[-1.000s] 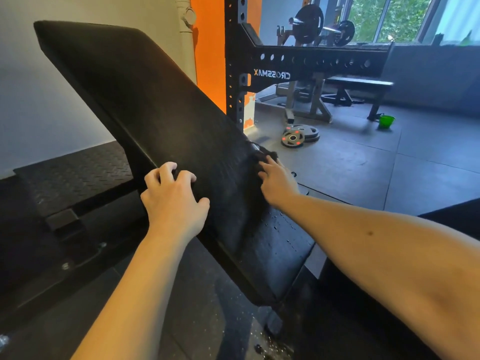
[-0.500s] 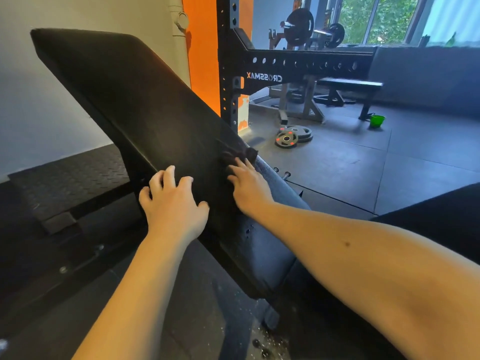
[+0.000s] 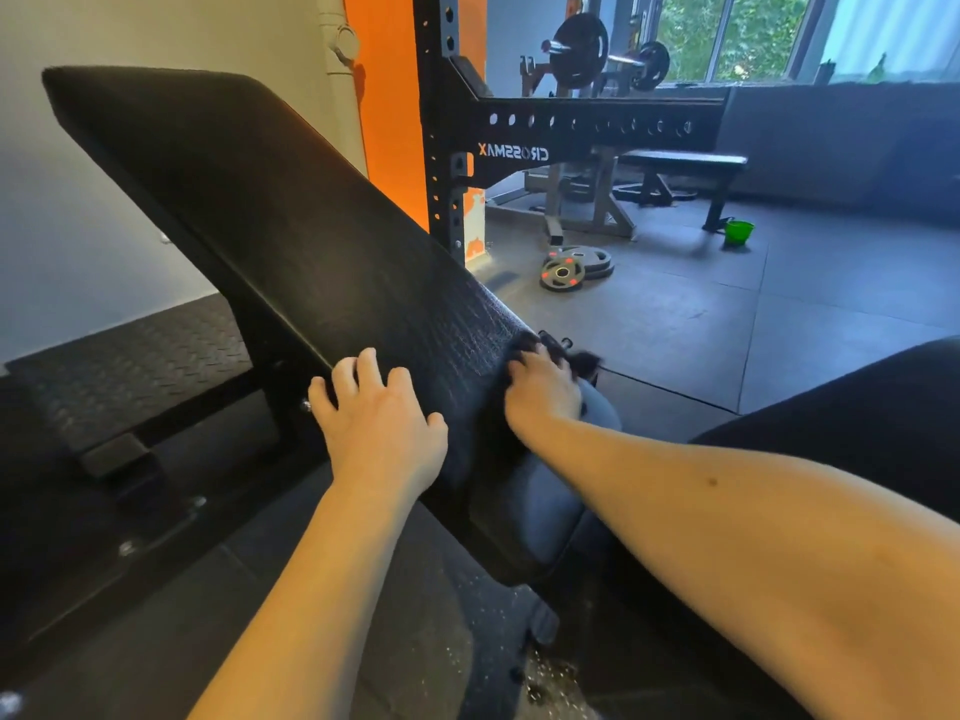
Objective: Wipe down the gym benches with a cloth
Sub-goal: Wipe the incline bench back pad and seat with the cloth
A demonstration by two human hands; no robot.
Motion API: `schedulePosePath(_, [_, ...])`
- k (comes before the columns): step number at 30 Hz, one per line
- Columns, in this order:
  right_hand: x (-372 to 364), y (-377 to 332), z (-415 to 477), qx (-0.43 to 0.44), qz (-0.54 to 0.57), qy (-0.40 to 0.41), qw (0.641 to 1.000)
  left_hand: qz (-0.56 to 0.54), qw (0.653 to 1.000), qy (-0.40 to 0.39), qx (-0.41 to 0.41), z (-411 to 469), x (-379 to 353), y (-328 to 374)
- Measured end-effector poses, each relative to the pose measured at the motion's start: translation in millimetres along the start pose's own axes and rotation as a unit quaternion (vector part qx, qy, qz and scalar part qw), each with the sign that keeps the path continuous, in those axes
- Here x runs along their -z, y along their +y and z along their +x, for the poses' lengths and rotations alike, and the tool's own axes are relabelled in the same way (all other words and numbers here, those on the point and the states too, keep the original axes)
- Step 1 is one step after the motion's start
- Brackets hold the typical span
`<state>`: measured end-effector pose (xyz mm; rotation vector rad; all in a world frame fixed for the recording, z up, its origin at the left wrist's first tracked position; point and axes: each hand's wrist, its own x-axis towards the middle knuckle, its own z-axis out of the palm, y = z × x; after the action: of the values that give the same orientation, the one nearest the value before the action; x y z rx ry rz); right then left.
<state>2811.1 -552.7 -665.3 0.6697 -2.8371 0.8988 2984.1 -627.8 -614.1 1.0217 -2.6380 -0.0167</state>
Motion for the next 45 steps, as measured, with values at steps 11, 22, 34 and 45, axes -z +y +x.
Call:
schedulePosePath(11, [8.6,71.4,-16.0,0.044,-0.051,-0.038,0.997,-0.007,1.0,-0.006,-0.011,4.0,-5.7,13.6])
schedulePosePath(22, [1.3,-3.6,-30.1,0.043,-0.023,-0.023,0.999,-0.036,0.999,-0.041,0.0,2.1,0.2,12.0])
schedulePosePath(34, [-0.1,56.2,-55.5,-0.045,0.017,-0.003,0.999,-0.044,0.998,-0.05,0.011,4.5,1.3,21.3])
schedulePosePath(45, [-3.3,-27.9,-91.6,0.032,0.072,0.017,0.997,-0.117,0.993,0.008,-0.002,0.0,5.7,11.5])
